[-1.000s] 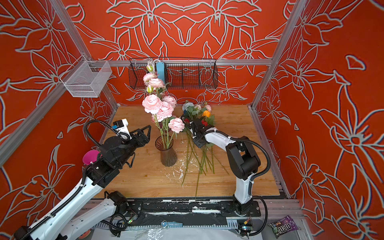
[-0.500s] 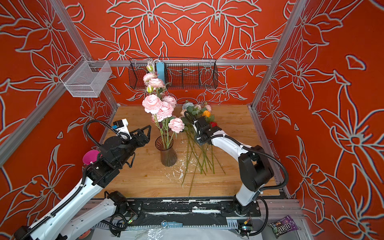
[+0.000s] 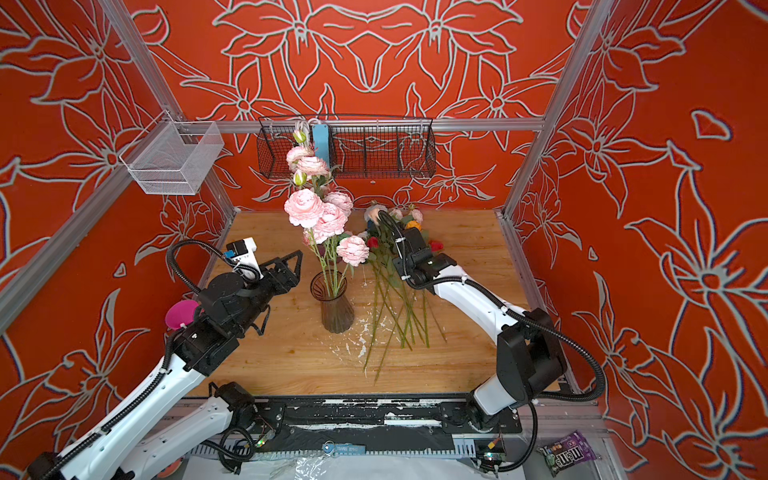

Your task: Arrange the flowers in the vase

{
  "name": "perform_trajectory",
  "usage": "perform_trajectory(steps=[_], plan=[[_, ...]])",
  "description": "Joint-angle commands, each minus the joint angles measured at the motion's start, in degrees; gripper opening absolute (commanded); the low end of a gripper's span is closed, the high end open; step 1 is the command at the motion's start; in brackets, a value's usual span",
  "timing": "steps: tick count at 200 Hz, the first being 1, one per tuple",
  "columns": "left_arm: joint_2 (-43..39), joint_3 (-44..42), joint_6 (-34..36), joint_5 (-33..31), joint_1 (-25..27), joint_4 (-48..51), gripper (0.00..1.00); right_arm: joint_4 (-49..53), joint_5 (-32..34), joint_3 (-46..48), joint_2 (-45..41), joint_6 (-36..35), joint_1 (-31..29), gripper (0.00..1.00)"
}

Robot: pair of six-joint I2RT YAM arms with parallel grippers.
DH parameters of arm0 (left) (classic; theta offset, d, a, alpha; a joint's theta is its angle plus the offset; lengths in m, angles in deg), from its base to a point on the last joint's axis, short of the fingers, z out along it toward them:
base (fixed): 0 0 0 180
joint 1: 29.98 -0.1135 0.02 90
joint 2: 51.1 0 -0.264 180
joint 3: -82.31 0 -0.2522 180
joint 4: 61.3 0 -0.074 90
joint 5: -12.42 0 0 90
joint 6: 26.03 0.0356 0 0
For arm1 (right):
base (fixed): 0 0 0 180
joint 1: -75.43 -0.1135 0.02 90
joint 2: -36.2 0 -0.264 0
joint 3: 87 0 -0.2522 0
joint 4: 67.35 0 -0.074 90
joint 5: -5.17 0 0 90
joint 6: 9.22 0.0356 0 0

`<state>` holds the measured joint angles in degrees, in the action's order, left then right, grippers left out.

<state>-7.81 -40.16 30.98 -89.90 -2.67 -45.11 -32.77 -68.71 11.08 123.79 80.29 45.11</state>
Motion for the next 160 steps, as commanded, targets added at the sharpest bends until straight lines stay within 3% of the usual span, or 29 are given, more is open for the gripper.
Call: perform_trajectory(steps=[1, 35, 75, 115, 137, 160], plan=[[-0.8, 1.2, 0.1, 0.5, -0.4, -1.6, 0.83, 2.7, 2.1, -2.1, 1.9, 4.7, 0.1, 0.25], [-1.5, 1.5, 0.4, 1.1, -0.4, -1.4, 0.83, 6.4, 3.0, -0.4, -1.3, 9.3, 0.2, 0.31], [-0.6, 5.9, 6.5, 12.2, -0.3, 1.1, 0.76, 11.2, 6.6, 12.7, -11.1, 17.5, 0.5, 0.4], [-0.8, 10.6, 11.0, 17.0, 0.3, 5.1, 0.7, 12.1, -3.6, 20.8, -13.4, 20.2, 4.1, 0.55], [-1.8, 15.7, 14.0, 15.1, 2.9, 11.1, 0.65, 10.6, -6.7, 20.7, -11.8, 20.1, 5.2, 0.56], [-0.9, 22.8, 17.2, 8.7, 12.0, 21.4, 0.59, 10.4, -11.5, 19.3, -7.1, 19.4, 8.8, 0.56]])
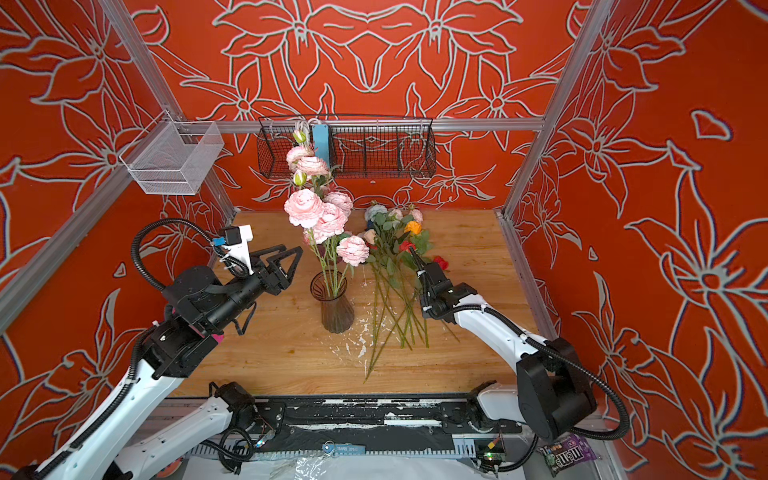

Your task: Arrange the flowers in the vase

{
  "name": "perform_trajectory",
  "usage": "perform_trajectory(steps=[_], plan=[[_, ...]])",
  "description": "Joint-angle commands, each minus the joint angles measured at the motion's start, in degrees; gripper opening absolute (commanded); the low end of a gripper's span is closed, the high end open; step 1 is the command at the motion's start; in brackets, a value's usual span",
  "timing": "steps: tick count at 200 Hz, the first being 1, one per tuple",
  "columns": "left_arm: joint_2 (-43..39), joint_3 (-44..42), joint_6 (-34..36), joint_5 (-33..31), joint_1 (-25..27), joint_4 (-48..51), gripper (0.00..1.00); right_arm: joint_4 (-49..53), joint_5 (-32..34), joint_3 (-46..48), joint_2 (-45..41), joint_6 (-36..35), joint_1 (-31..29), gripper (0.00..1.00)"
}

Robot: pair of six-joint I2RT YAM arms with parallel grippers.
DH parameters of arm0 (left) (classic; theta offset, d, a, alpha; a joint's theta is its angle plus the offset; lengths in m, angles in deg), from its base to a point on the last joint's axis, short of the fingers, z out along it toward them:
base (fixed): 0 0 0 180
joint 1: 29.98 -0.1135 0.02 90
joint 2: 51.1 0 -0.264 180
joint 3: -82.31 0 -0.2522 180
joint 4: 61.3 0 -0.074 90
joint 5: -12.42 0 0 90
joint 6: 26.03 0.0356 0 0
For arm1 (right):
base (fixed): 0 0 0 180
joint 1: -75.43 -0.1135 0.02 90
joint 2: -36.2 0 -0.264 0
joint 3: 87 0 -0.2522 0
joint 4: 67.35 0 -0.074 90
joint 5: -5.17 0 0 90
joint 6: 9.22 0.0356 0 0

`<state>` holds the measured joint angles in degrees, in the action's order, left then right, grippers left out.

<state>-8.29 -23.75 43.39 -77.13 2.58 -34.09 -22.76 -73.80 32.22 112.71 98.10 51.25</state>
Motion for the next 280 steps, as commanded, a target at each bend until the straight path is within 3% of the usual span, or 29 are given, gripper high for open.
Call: perform_trajectory(steps=[1, 24, 40, 61, 87, 123, 154, 205, 243, 280], plan=[[-0.3, 6.5, 4.8, -4.3, 7.2, 10.8, 0.59, 0.4, -6.5, -2.0, 4.3, 1.6, 2.7, 0.56], [1.6, 8.3, 3.4, -10.4, 15.7, 19.5, 0.51, -1.1, -8.9, -3.2, 9.4, 1.7, 3.4, 0.56], [2.7, 8.1, 1.8, -18.9, 22.9, 24.2, 0.5, -2.2, -5.1, -3.2, 11.3, 2.2, 3.6, 0.54], [5.0, 7.1, -0.7, -27.4, 31.9, 27.1, 0.47, -3.6, -8.3, -2.7, 12.6, 1.7, 4.7, 0.5], [10.8, 7.2, -5.7, -38.9, 43.8, 30.4, 0.47, -4.6, -9.3, -1.8, 12.4, 1.7, 4.6, 0.32], [19.2, 4.4, -12.1, -44.4, 54.3, 27.5, 0.46, -6.5, -12.1, -0.5, 11.3, 0.8, 4.7, 0.13], [25.1, 1.7, -18.0, -44.7, 58.3, 25.1, 0.46, -7.0, -12.4, 0.1, 11.0, 1.0, 4.7, 0.05], [40.0, 4.4, -31.7, -46.4, 61.4, 33.5, 0.53, -7.0, -14.4, 2.1, 5.4, 1.3, 4.6, 0.02], [49.2, 7.3, -33.2, -46.3, 61.4, 32.5, 0.64, -6.0, -13.8, 2.0, 1.7, 1.9, 4.3, 0.0], [48.6, 7.0, -32.0, -48.1, 61.3, 30.4, 0.69, -3.3, -7.6, 1.6, -3.1, 4.2, 4.3, 0.0]])
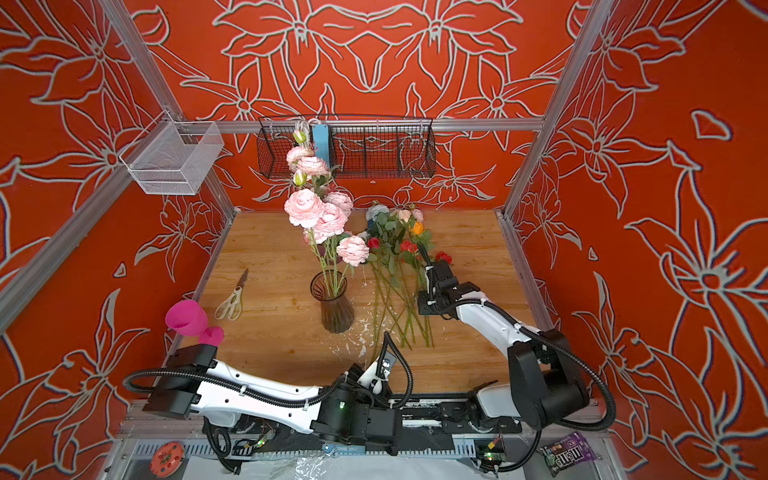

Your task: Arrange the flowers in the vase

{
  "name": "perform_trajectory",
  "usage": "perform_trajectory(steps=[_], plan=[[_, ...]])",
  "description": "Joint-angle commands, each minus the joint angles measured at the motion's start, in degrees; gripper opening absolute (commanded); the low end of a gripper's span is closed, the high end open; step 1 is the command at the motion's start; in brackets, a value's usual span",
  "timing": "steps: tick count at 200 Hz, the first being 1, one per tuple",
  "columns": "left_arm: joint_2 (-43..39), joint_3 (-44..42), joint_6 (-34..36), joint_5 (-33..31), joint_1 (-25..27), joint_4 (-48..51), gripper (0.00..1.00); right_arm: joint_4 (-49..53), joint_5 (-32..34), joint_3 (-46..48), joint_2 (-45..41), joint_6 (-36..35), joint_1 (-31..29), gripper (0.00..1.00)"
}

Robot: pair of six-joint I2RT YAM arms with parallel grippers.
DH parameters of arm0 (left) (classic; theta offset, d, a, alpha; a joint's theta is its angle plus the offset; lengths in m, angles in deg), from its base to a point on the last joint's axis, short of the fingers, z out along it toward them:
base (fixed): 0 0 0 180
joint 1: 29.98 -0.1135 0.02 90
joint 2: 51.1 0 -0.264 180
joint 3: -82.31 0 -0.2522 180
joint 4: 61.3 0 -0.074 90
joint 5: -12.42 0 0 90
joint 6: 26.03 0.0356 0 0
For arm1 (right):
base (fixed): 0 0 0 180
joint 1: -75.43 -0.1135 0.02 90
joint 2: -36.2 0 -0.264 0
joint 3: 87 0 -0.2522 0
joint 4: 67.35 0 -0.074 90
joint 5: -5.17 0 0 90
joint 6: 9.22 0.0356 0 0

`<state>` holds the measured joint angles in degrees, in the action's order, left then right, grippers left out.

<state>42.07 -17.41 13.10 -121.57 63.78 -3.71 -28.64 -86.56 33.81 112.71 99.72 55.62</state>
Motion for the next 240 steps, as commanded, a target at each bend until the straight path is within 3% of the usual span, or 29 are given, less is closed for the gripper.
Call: perform_trajectory(steps=[1, 47, 105, 158, 219, 240], plan=[[-1.9, 0.6, -1.7, -3.8, 0.1, 0.0, 0.69, 2.7, 5.4, 0.0, -3.2, 2.6, -0.1, 0.0], [-7.2, -4.6, 1.6, -2.2, -1.4, -8.0, 0.7, 4.3, 9.8, -1.9, -9.1, 2.2, -0.1, 0.0], [-7.4, -7.0, 9.4, 2.1, -5.5, -17.9, 0.81, 5.0, -1.0, -3.5, -18.0, 2.7, 0.0, 0.0], [-4.5, -3.4, 19.8, 2.8, -10.3, -25.5, 0.84, 8.7, -1.1, -1.8, -24.9, 3.0, -0.1, 0.0], [-1.2, 0.0, 29.7, 10.1, -18.8, -33.8, 0.85, 11.7, -2.6, -3.0, -28.7, 2.7, -0.1, 0.0], [1.9, 2.5, 34.8, 12.8, -20.5, -36.7, 0.79, 11.4, -4.4, -2.6, -29.6, 2.6, -0.1, 0.0]])
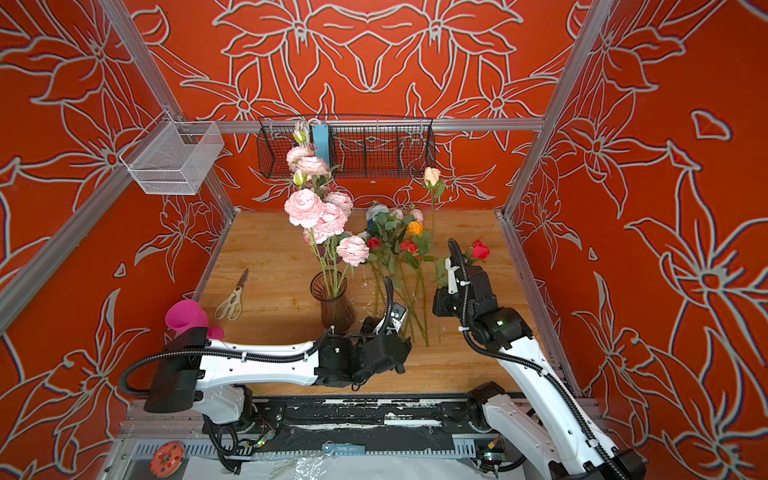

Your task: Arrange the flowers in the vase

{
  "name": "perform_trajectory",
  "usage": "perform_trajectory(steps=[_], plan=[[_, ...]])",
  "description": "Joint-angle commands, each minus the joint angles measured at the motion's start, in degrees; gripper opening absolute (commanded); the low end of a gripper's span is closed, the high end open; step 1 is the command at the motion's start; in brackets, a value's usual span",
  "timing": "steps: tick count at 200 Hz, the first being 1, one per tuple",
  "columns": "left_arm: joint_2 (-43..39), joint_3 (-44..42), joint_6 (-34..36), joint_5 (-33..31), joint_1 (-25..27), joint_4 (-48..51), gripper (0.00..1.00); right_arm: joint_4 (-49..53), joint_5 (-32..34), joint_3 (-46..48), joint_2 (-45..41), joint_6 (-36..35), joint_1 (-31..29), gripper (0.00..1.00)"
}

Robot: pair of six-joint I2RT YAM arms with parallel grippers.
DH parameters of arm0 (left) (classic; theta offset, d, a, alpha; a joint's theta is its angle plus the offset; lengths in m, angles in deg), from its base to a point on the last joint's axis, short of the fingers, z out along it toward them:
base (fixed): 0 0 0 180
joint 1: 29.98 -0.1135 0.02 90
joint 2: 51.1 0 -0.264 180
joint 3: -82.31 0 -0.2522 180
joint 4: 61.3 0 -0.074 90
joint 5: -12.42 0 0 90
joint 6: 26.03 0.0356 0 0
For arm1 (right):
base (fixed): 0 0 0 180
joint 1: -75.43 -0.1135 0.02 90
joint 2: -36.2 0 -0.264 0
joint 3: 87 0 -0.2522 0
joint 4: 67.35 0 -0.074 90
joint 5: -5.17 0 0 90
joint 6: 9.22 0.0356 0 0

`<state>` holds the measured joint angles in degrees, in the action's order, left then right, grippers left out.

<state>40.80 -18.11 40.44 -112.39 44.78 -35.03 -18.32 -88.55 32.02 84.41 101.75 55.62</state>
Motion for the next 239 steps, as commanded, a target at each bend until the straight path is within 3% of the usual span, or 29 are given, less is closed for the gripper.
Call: perform_trajectory(steps=[1, 32, 113, 132, 206, 239], plan=[[3.3, 3.3, 7.6, 3.9, -1.6, -5.4, 0.78, 1.1, -2.5, -0.8, -1.3, 0.6, -0.1, 0.0], [7.4, 6.6, 8.8, 7.8, -5.1, -4.6, 0.68, 0.8, -2.5, 0.0, -1.7, 0.9, -0.1, 0.0], [13.1, 7.9, 14.3, 4.1, -5.9, -9.4, 0.69, 1.1, -3.5, -0.2, -3.4, 0.8, -0.1, 0.0], [13.5, 7.3, 16.4, 3.3, -5.9, -11.0, 0.58, 1.2, -3.7, 0.0, -3.8, 0.9, -0.1, 0.0], [12.0, 5.3, 20.3, 2.0, -5.9, -10.8, 0.0, 1.2, -3.4, -0.3, -4.0, 0.6, -0.1, 0.0], [10.1, 5.1, 21.0, 3.0, -5.9, -8.3, 0.0, 1.1, -2.1, -0.8, -4.2, 0.6, -0.1, 0.0]])
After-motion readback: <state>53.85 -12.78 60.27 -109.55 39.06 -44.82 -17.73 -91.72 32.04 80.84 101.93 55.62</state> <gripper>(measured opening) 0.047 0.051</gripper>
